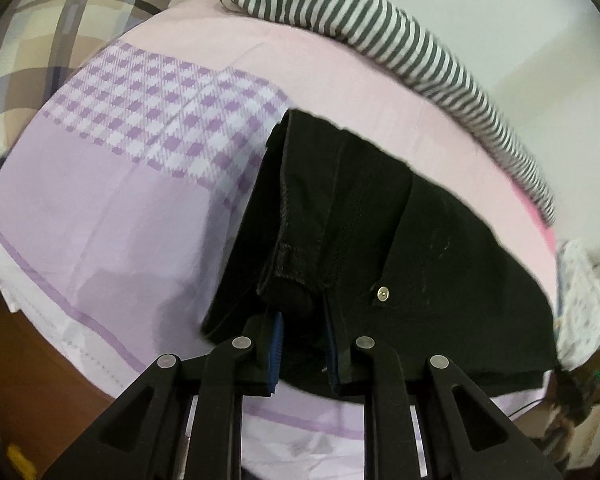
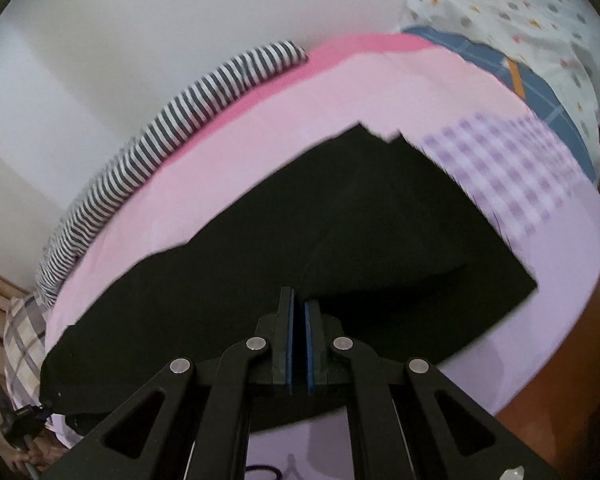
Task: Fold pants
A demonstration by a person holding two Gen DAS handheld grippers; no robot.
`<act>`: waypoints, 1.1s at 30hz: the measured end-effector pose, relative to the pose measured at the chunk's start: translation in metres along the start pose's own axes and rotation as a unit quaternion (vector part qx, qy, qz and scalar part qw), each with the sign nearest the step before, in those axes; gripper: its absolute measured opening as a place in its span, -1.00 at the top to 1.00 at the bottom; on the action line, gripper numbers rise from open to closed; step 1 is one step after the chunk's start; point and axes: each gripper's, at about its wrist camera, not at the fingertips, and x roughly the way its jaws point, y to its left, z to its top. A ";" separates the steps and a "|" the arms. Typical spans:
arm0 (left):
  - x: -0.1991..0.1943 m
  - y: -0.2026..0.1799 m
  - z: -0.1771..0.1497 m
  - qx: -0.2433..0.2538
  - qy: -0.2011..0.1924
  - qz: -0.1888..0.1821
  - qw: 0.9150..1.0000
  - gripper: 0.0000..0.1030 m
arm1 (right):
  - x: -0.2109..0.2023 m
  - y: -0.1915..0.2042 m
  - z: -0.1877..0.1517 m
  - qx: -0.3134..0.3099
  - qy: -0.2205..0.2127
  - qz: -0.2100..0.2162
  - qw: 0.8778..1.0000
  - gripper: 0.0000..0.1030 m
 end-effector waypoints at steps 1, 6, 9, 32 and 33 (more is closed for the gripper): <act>0.002 0.000 -0.003 0.007 0.004 0.009 1.000 0.64 | 0.002 -0.003 -0.005 0.003 0.007 -0.004 1.000 0.92; 0.008 0.005 -0.014 0.019 0.011 0.026 0.999 0.64 | 0.006 -0.013 -0.017 0.013 0.026 -0.012 1.000 0.92; 0.009 0.004 -0.018 0.025 0.009 0.033 0.999 0.63 | 0.013 -0.015 -0.018 0.017 0.036 -0.017 0.999 0.92; -0.056 -0.071 -0.063 0.225 -0.119 0.053 0.966 0.27 | 0.021 -0.027 -0.011 0.064 0.033 0.054 0.996 0.86; -0.054 -0.083 -0.066 0.246 -0.119 0.047 0.961 0.21 | 0.020 -0.026 -0.010 0.063 0.031 0.055 0.996 0.86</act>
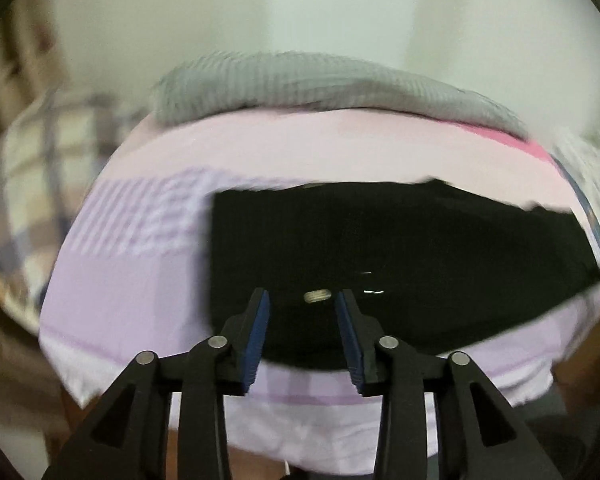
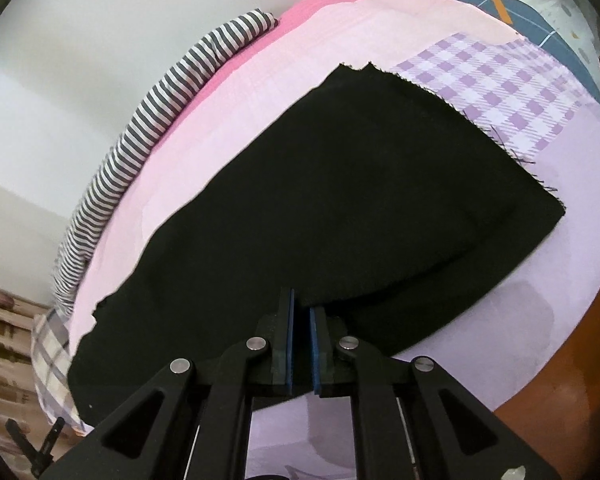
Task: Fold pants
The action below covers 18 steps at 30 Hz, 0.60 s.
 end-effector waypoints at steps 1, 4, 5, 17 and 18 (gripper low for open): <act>0.002 -0.018 0.002 0.028 -0.004 -0.012 1.000 0.19 | -0.001 0.001 0.001 -0.001 -0.002 0.002 1.000 0.87; 0.015 -0.071 0.006 0.100 -0.003 -0.057 0.993 0.13 | -0.005 0.005 0.004 0.003 -0.005 0.012 1.000 0.87; 0.021 -0.090 0.007 0.122 0.000 -0.076 0.990 0.13 | -0.006 0.006 0.006 0.006 -0.006 0.017 1.000 0.87; 0.063 -0.258 0.002 0.301 0.024 -0.204 0.931 0.13 | -0.019 0.017 0.022 0.030 -0.015 0.069 0.997 0.87; 0.066 -0.265 0.003 0.304 0.024 -0.203 0.930 0.13 | -0.020 0.018 0.022 0.029 -0.015 0.071 0.997 0.87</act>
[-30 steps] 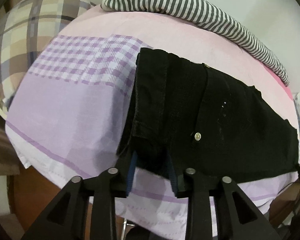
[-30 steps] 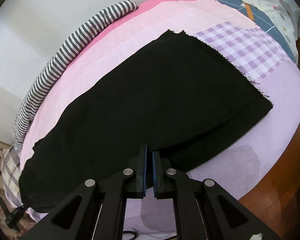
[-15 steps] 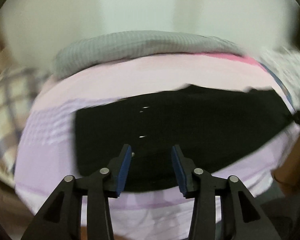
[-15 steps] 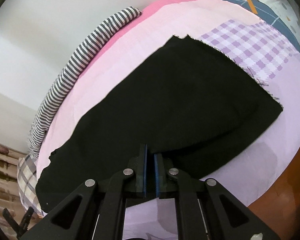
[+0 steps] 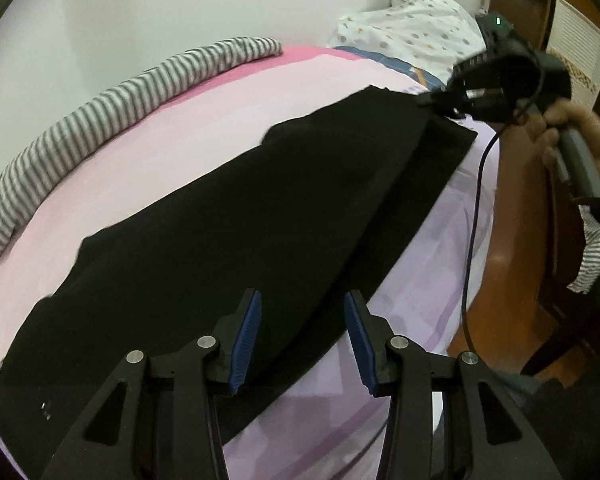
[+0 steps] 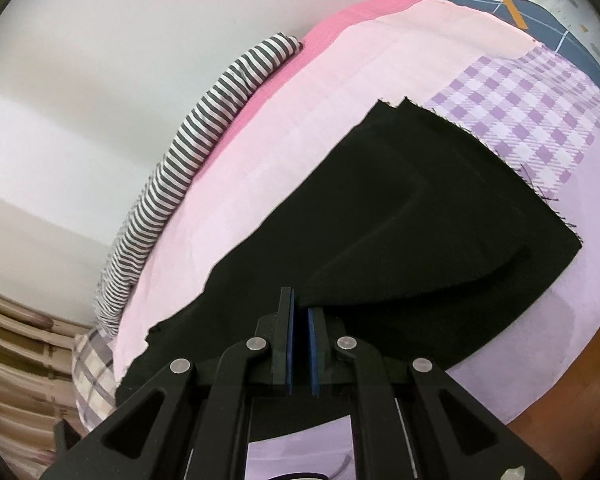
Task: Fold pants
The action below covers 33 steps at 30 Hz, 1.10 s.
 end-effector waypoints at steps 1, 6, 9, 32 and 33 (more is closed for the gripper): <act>0.006 -0.003 0.004 0.002 0.001 0.004 1.000 0.13 | -0.001 0.001 0.001 0.000 0.000 0.002 1.000 0.87; 0.021 -0.012 0.012 -0.001 -0.002 0.020 1.000 0.13 | -0.007 0.004 0.007 0.001 -0.002 0.016 1.000 0.87; 0.033 -0.017 0.016 -0.005 0.002 0.024 1.000 0.31 | -0.009 0.003 0.005 0.000 -0.005 0.020 1.000 0.88; 0.040 -0.022 0.019 -0.019 0.012 0.023 0.999 0.88 | -0.010 -0.098 0.035 0.114 -0.064 0.033 0.991 0.29; 0.041 -0.021 0.019 -0.020 0.014 0.023 0.999 0.88 | -0.012 -0.103 0.038 0.119 -0.068 0.033 0.990 0.29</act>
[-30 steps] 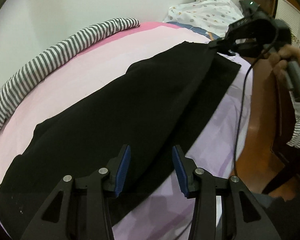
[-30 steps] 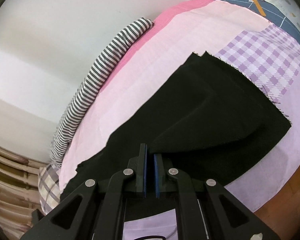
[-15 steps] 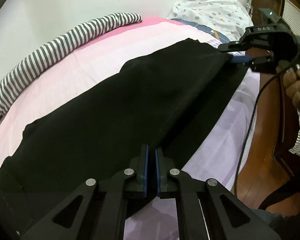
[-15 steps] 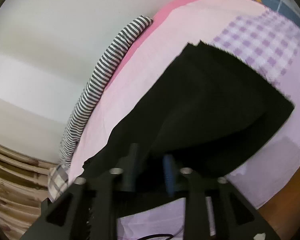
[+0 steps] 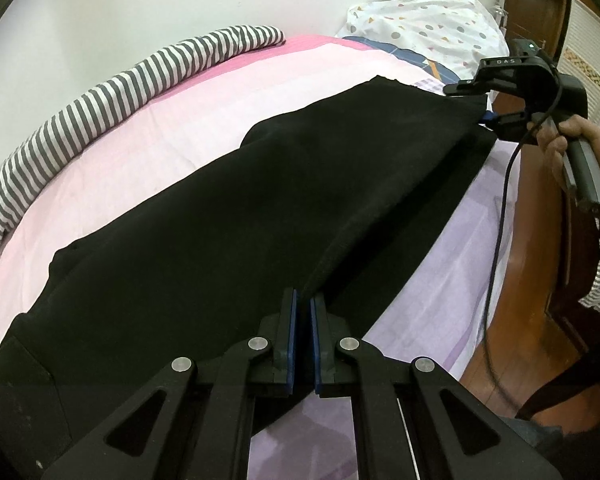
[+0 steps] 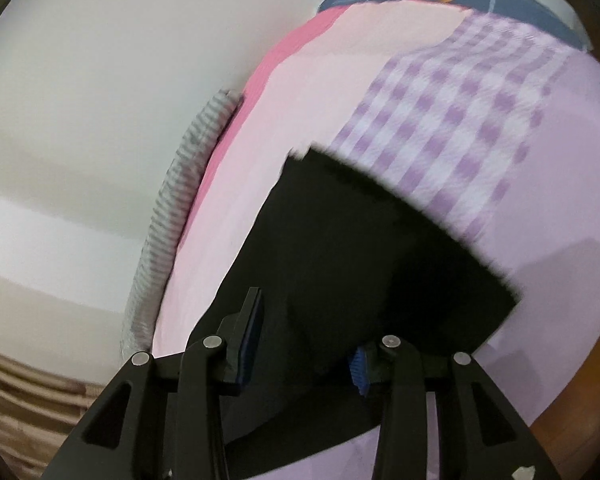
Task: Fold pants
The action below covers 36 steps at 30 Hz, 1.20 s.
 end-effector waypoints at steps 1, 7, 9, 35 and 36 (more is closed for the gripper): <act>0.001 0.000 0.000 0.001 0.001 0.000 1.000 0.88 | -0.002 -0.003 0.002 0.003 -0.002 0.001 1.000 0.29; 0.005 0.000 0.001 -0.001 0.010 0.001 1.000 0.88 | -0.009 -0.010 0.014 -0.005 0.007 -0.004 1.000 0.64; 0.007 0.000 0.001 -0.002 0.011 0.003 1.000 0.88 | -0.009 -0.007 0.014 -0.015 0.014 -0.009 1.000 0.82; 0.018 -0.014 -0.011 0.035 0.038 -0.023 0.998 0.84 | -0.025 -0.013 -0.007 -0.104 -0.001 -0.166 0.981 0.85; 0.019 -0.014 -0.011 0.034 0.038 -0.024 0.998 0.83 | -0.025 -0.013 -0.008 -0.107 -0.002 -0.168 0.980 0.87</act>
